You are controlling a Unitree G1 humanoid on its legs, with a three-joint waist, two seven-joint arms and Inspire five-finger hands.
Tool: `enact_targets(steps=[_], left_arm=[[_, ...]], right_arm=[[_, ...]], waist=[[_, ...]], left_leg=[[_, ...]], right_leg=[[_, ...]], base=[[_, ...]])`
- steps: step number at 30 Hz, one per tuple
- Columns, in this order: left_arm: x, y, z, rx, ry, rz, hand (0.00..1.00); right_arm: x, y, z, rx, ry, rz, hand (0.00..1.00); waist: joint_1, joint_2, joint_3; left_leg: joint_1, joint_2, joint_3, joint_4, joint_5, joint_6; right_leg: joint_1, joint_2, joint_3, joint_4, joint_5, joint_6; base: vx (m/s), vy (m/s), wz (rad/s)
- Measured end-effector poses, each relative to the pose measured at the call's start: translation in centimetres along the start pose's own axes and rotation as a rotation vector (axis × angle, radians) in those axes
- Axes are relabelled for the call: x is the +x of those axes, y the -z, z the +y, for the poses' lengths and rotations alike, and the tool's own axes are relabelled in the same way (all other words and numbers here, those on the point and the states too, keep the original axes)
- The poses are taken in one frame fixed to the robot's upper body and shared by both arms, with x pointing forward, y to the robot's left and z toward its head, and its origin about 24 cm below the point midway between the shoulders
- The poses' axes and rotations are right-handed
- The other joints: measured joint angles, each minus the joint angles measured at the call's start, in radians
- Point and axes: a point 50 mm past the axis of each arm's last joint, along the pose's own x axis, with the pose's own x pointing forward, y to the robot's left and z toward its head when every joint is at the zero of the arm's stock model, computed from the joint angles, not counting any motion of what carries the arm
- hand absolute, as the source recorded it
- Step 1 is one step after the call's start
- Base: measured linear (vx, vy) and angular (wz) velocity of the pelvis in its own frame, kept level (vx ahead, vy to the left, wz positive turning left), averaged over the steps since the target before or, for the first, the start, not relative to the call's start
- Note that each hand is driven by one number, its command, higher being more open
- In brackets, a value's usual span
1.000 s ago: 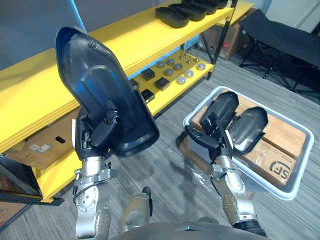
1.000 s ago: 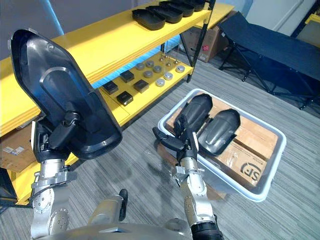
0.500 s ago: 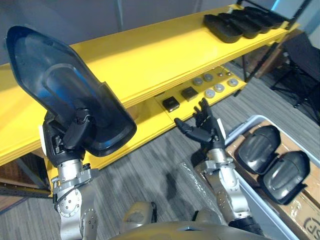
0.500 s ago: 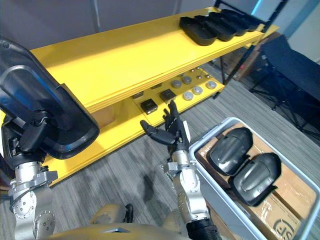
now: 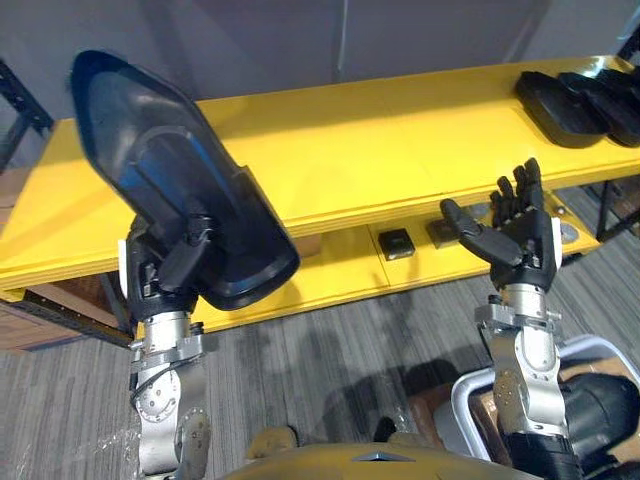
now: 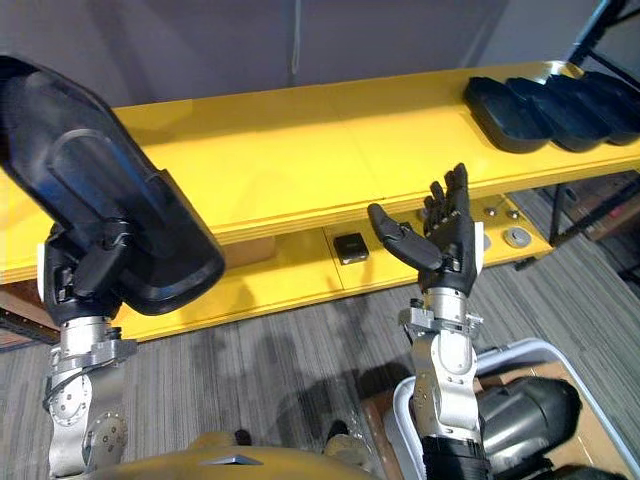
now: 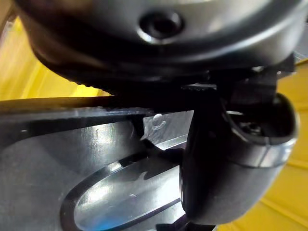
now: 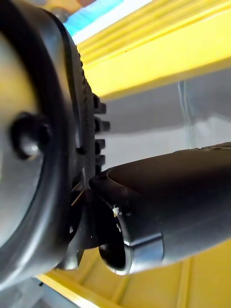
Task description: Walk over and take three plastic housings, then place them on the shelf
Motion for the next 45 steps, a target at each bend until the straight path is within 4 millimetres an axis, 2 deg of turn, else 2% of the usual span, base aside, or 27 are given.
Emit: enact_targets(steps=[5,9,11,14,17,19,23,25,29,34,36,38,42,45], left_arm=[[0.6,0.0,-0.8,-0.003,0.043,-0.009,0.0],[0.8,0.3,-1.7,0.058,0.112,0.016,0.0],[1.6,0.3,-2.4,0.098,0.163,0.024,0.0],[3.7,-0.5,-3.6,0.149,0.219,-0.024,0.0],[5.6,-1.5,-4.3,0.139,0.183,-0.089,0.0],[6.4,-1.6,-4.4,0.134,0.146,-0.11,0.0],[9.4,-0.3,-3.3,0.152,-0.019,-0.076,0.0],[10.9,0.6,-2.0,0.176,-0.137,-0.035,0.0],[13.2,1.1,0.1,0.166,-0.308,0.022,0.0],[16.4,-1.1,-0.4,0.058,-0.401,-0.043,0.0],[17.4,-1.8,-0.9,0.04,-0.416,-0.063,0.0],[18.2,-2.3,-0.6,0.036,-0.44,-0.068,0.0],[19.7,-3.5,0.0,0.068,-0.464,-0.068,0.0],[20.1,-3.9,0.2,0.09,-0.456,-0.062,0.0]], right_arm=[[-0.6,0.4,0.3,0.032,0.038,0.006,1.0],[-1.3,-0.1,0.5,0.015,0.019,-0.004,1.0],[-1.5,-0.4,0.6,0.013,0.006,-0.016,1.0],[-1.9,-1.2,1.0,-0.017,-0.007,-0.066,1.0],[-2.4,-2.4,1.2,-0.02,-0.026,-0.112,1.0],[-2.5,-2.3,1.3,-0.019,-0.049,-0.108,1.0],[-2.9,-1.9,2.2,0.03,-0.135,-0.074,1.0],[-3.2,-1.5,3.2,0.059,-0.195,-0.05,1.0],[-4.1,-0.2,4.7,0.136,-0.294,0.055,1.0],[-5.6,-0.4,8.0,0.224,-0.474,0.107,1.0],[-6.0,-0.9,9.0,0.237,-0.543,0.099,1.0],[-6.4,-0.9,9.7,0.246,-0.593,0.114,1.0],[-7.0,-0.9,9.5,0.24,-0.594,0.132,1.0],[-7.3,-0.8,9.9,0.243,-0.612,0.144,1.0]], waist=[[-0.011,-0.002,-0.001],[-0.028,-0.001,-0.002],[-0.036,0.001,-0.004],[-0.067,0.003,-0.005],[-0.097,0.012,-0.009],[-0.114,0.013,-0.009],[-0.147,0.036,0.0],[-0.172,0.053,0.009],[-0.195,0.074,0.024],[-0.202,0.075,0.077],[-0.206,0.073,0.104],[-0.215,0.068,0.11],[-0.222,0.065,0.134],[-0.217,0.06,0.151]], left_leg=[[0.018,-0.01,0.022,-0.028,0.015,0.006],[0.048,-0.013,0.064,-0.054,0.021,0.009],[0.056,-0.013,0.086,-0.054,0.021,0.01],[0.057,-0.013,0.118,-0.052,0.022,0.01],[0.055,-0.012,0.163,-0.052,0.021,0.011],[0.054,-0.011,0.182,-0.053,0.022,0.011],[0.055,-0.01,0.231,-0.057,0.026,0.015],[0.057,-0.015,0.258,-0.075,0.038,0.018],[0.057,-0.017,0.293,-0.099,0.054,0.016],[0.017,-0.031,0.32,-0.105,0.076,0.018],[0.007,-0.036,0.322,-0.101,0.078,0.02],[-0.01,-0.034,0.332,-0.09,0.072,0.014],[-0.041,-0.016,0.395,-0.048,0.044,0.008],[-0.072,-0.021,0.392,-0.03,0.052,0.019]], right_leg=[[0.011,-0.003,0.019,-0.04,0.025,0.007],[0.019,-0.001,0.058,-0.068,0.046,0.009],[0.018,0.002,0.081,-0.077,0.057,0.009],[0.009,0.004,0.113,-0.09,0.075,0.011],[-0.02,0.01,0.164,-0.094,0.093,0.009],[-0.031,0.013,0.182,-0.096,0.1,0.01],[-0.061,0.02,0.232,-0.097,0.117,0.009],[-0.082,0.02,0.256,-0.095,0.125,0.01],[-0.13,0.027,0.295,-0.056,0.123,0.007],[-0.25,0.02,0.327,0.086,0.071,-0.002],[-0.277,0.013,0.331,0.128,0.057,-0.002],[-0.299,0.011,0.335,0.151,0.051,-0.004],[-0.333,-0.001,0.337,0.194,0.038,0.001],[-0.364,-0.012,0.335,0.211,0.036,0.004]], base=[[-0.01,0.03,-0.12],[-0.03,0.022,-0.28],[-0.05,0.02,-0.37],[-0.07,0.02,-0.32],[-0.07,0.017,-0.41],[-0.07,0.002,-0.46],[-0.09,-0.009,-0.37],[-0.06,-0.006,-0.3],[-0.05,-0.015,-0.27],[-0.07,-0.01,-0.08],[-0.06,-0.012,0.04],[-0.05,-0.011,-0.01],[-0.03,0.003,0.03],[0.01,0.012,0.12]])
